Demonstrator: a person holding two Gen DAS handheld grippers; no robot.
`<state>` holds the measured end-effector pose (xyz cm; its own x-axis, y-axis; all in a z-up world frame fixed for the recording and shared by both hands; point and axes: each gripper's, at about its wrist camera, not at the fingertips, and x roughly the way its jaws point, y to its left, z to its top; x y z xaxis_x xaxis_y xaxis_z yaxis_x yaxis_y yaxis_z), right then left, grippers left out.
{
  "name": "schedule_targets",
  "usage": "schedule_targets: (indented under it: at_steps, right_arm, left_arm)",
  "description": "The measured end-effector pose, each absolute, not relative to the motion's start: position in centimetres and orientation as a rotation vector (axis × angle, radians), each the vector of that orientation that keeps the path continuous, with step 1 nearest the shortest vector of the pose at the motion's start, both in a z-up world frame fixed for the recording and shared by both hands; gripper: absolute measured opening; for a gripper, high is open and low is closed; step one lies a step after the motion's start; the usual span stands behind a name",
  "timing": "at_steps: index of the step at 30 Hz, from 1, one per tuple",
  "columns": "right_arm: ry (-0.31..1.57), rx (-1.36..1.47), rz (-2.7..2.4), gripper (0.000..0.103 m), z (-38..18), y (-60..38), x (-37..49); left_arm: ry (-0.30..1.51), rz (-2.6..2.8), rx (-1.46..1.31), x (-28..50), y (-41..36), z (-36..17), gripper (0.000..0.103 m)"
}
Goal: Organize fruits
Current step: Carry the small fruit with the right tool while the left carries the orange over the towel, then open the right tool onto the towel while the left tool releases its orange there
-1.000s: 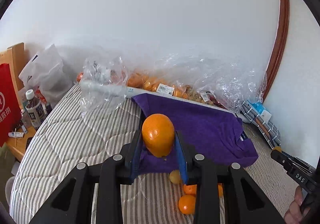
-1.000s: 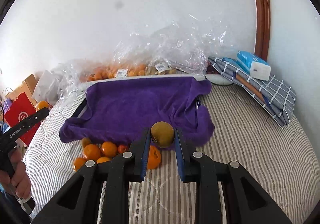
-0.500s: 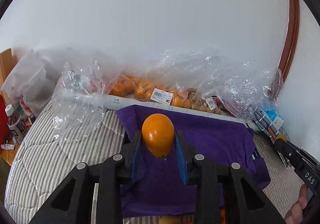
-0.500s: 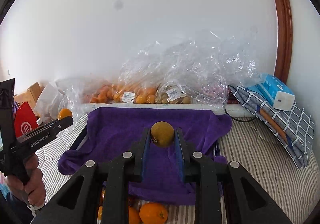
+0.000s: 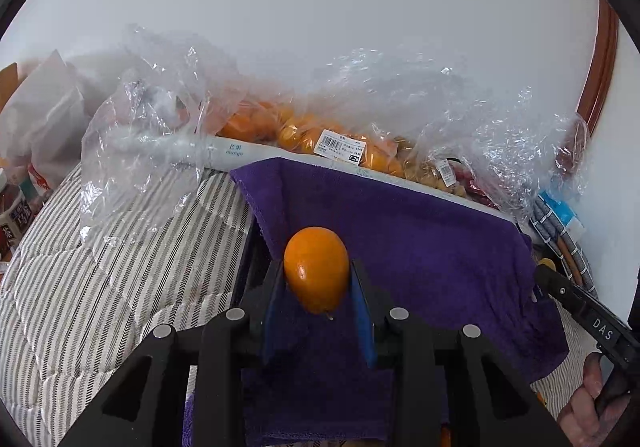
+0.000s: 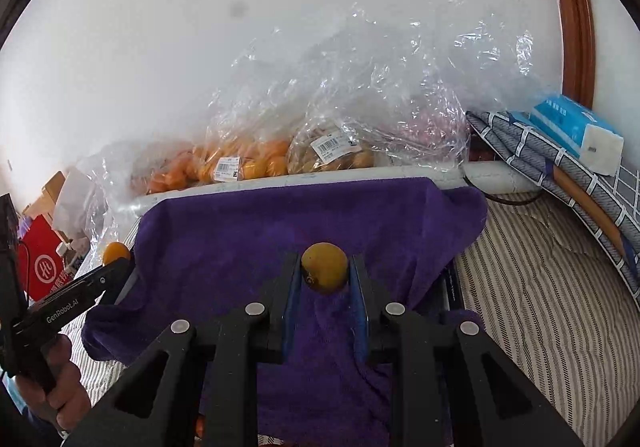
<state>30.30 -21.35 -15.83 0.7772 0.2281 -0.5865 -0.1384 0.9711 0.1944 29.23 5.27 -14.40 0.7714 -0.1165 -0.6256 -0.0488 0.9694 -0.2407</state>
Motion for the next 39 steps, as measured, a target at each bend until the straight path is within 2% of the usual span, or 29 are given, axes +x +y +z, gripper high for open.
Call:
schedule_targets:
  at_steps: [16, 31, 33, 37, 39]
  right_arm:
    - [0.763, 0.123, 0.185, 0.024, -18.8, -20.1, 32.2]
    - [0.783, 0.143, 0.167, 0.025, -19.0, -20.6, 32.1]
    - [0.780, 0.140, 0.166, 0.028, -18.9, -20.5, 32.0]
    - [0.760, 0.131, 0.149, 0.045, -18.5, -20.5, 31.7]
    - [0.750, 0.132, 0.140, 0.050, -18.3, -20.6, 31.5]
  left_arm:
    - [0.794, -0.013, -0.216, 30.8, 4.8, -16.3, 0.031]
    - [0.796, -0.004, -0.165, 31.2, 4.0, -16.7, 0.031]
    - [0.797, -0.004, -0.165, 31.2, 4.0, -16.7, 0.031]
    - [0.798, -0.009, -0.163, 31.2, 3.9, -16.6, 0.031]
    - [0.786, -0.011, -0.157, 31.0, 3.8, -16.4, 0.040]
